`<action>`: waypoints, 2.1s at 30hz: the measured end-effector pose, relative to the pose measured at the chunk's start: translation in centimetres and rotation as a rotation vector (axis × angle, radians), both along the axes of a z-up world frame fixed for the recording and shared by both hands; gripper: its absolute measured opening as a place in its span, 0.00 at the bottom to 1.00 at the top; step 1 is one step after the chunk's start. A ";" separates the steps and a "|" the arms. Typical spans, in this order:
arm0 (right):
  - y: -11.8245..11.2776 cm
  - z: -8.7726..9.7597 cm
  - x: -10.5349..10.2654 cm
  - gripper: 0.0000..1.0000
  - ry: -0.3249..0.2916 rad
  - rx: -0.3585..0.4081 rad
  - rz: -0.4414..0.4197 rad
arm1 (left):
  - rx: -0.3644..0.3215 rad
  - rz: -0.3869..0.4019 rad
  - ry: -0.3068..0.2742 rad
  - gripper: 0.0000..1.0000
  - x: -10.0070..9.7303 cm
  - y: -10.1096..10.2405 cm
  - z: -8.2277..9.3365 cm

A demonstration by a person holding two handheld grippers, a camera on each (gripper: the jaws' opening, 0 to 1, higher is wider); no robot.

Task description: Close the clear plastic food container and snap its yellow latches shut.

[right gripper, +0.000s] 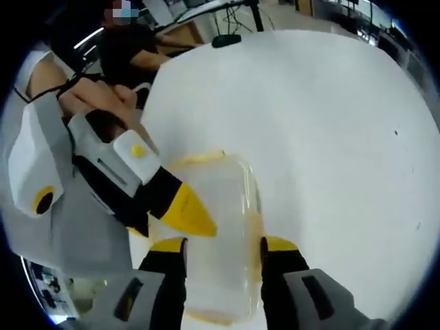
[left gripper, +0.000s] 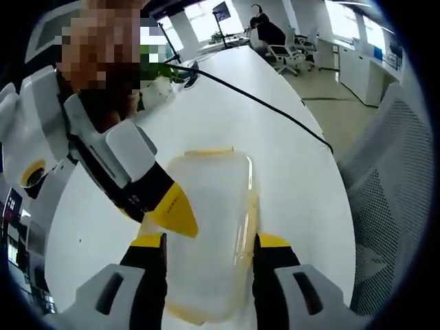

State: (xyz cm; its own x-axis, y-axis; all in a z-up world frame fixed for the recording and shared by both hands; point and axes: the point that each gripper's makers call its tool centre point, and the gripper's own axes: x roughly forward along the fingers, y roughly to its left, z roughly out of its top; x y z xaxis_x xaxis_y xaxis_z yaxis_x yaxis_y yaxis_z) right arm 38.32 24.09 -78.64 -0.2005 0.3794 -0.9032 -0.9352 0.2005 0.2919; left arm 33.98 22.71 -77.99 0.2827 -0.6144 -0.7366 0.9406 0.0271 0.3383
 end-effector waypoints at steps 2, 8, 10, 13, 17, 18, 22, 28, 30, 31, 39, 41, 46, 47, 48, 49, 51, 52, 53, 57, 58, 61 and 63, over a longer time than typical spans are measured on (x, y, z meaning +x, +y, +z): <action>-0.1 0.0 0.0 0.42 -0.002 0.006 -0.006 | 0.001 -0.001 -0.001 0.49 0.0 0.0 0.0; 0.0 0.2 0.0 0.44 -0.014 0.029 -0.038 | 0.003 -0.006 -0.009 0.49 0.1 0.0 0.1; 0.0 0.3 -0.1 0.44 -0.025 0.034 -0.034 | 0.006 -0.007 -0.012 0.50 0.1 0.0 0.1; 0.1 0.4 -0.1 0.44 -0.044 0.007 -0.048 | 0.010 -0.013 -0.022 0.50 0.1 0.0 0.1; 0.1 0.5 0.0 0.45 -0.044 0.002 -0.067 | 0.027 -0.021 -0.034 0.51 0.0 -0.1 0.1; 0.1 0.5 0.0 0.45 -0.049 0.000 -0.078 | 0.030 -0.022 -0.034 0.51 0.0 -0.1 0.1; 0.3 0.4 -0.3 0.47 -0.034 0.028 -0.140 | 0.022 -0.021 0.007 0.53 -0.5 0.0 0.3; 0.4 0.8 -0.6 0.46 -0.065 0.050 -0.154 | 0.028 -0.045 0.025 0.55 -1.0 0.3 0.4; 0.1 0.9 -0.5 0.44 -0.087 0.045 -0.145 | 0.029 -0.048 0.028 0.57 -1.0 0.5 0.6; -0.2 1.0 -0.4 0.45 -0.095 0.038 -0.149 | 0.022 -0.049 0.032 0.59 -1.0 0.5 0.8; -1.1 2.5 -0.6 0.52 -0.168 0.065 -0.142 | 0.002 -0.027 0.050 0.64 -0.4 1.3 1.5; -1.9 2.6 -0.6 0.55 -0.215 0.027 -0.090 | 0.010 -0.030 0.046 0.65 -0.3 1.7 1.4; -2.3 2.9 -1.7 0.59 -0.232 0.033 -0.082 | 0.023 -0.017 0.047 0.67 0.2 2.3 1.4; -2.5 3.0 -1.8 0.60 -0.239 0.027 -0.080 | 0.023 -0.015 0.046 0.67 0.3 2.4 1.5; -2.7 3.1 -2.1 0.61 -0.251 0.017 -0.070 | 0.017 -0.022 0.040 0.68 0.3 2.4 1.6; -2.8 3.1 -2.2 0.62 -0.257 0.016 -0.063 | 0.016 -0.028 0.038 0.69 0.3 2.5 1.7; -3.2 3.1 -2.5 0.63 -0.267 0.009 -0.064 | 0.016 -0.037 0.033 0.72 0.5 2.5 1.7; -3.3 3.1 -2.8 0.63 -0.271 0.008 -0.060 | 0.016 -0.039 0.031 0.73 0.6 2.6 1.7; -3.3 3.2 -2.9 0.64 -0.276 0.013 -0.054 | 0.015 -0.040 0.034 0.75 0.7 2.6 1.7; -3.8 2.9 -3.5 0.66 -0.296 -0.011 -0.021 | 0.023 -0.050 0.030 0.79 1.0 2.8 1.6; -3.9 2.8 -3.6 0.67 -0.300 -0.014 -0.018 | 0.026 -0.053 0.029 0.80 1.1 2.8 1.5; -4.1 2.6 -3.8 0.69 -0.308 -0.013 -0.028 | 0.037 -0.053 0.029 0.82 1.5 2.9 1.3; -4.1 2.4 -3.9 0.73 -0.320 -0.011 -0.024 | 0.039 -0.052 0.031 0.83 1.6 2.9 1.3</action>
